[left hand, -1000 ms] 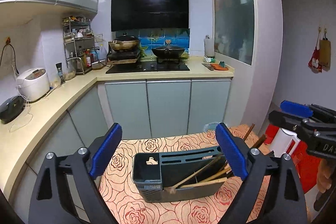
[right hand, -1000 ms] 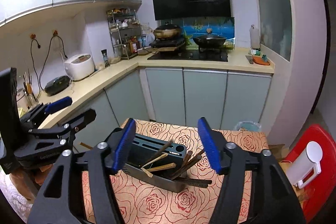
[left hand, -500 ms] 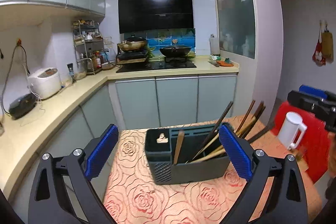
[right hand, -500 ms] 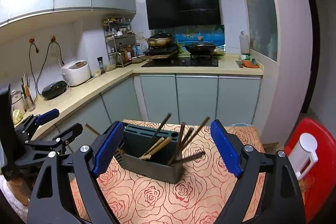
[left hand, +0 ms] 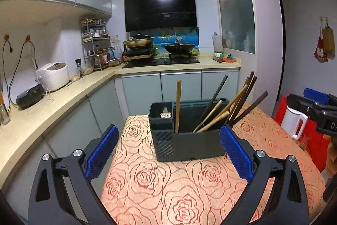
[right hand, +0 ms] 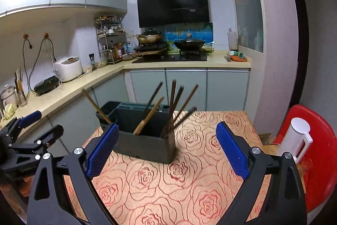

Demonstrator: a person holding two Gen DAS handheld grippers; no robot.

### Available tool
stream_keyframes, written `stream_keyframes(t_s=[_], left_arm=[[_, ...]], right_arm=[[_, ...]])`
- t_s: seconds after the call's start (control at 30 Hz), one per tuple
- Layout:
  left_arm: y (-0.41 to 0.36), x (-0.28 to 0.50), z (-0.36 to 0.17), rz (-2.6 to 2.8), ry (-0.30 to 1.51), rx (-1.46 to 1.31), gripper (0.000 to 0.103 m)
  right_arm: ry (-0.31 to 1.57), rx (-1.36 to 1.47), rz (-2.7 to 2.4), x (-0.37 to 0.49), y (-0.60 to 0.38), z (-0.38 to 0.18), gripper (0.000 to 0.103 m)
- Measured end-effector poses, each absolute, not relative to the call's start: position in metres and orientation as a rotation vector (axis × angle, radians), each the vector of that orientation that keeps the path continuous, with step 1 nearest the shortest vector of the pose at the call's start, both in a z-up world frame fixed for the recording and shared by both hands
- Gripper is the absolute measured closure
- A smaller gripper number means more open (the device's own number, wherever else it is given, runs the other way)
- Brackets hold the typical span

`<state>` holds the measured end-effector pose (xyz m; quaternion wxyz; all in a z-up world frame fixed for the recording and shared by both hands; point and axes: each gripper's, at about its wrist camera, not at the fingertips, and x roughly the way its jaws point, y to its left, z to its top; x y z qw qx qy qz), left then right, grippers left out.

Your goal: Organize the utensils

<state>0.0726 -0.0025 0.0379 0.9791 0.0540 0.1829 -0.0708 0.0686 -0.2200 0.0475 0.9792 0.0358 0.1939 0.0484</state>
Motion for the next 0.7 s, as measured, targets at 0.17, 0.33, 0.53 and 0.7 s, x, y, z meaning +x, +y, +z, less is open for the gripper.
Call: stream_keyframes(t_s=[0.17, 0.33, 0.53, 0.7], left_arm=[[0.004, 0.057, 0.027, -0.120, 0.366, 0.105, 0.009], [0.014, 0.045, 0.014, -0.100, 0.376, 0.066, 0.007], [0.020, 0.035, -0.008, -0.083, 0.413, 0.059, 0.007], [0.029, 0.028, -0.019, -0.063, 0.417, 0.044, 0.007]], right_arm=[[0.400, 0.057, 0.076, 0.055, -0.215, 0.028, 0.007], [0.388, 0.021, 0.048, 0.039, -0.207, 0.014, 0.007], [0.415, -0.010, 0.059, 0.028, -0.198, -0.003, 0.007], [0.421, 0.011, 0.061, 0.020, -0.194, -0.012, 0.007]])
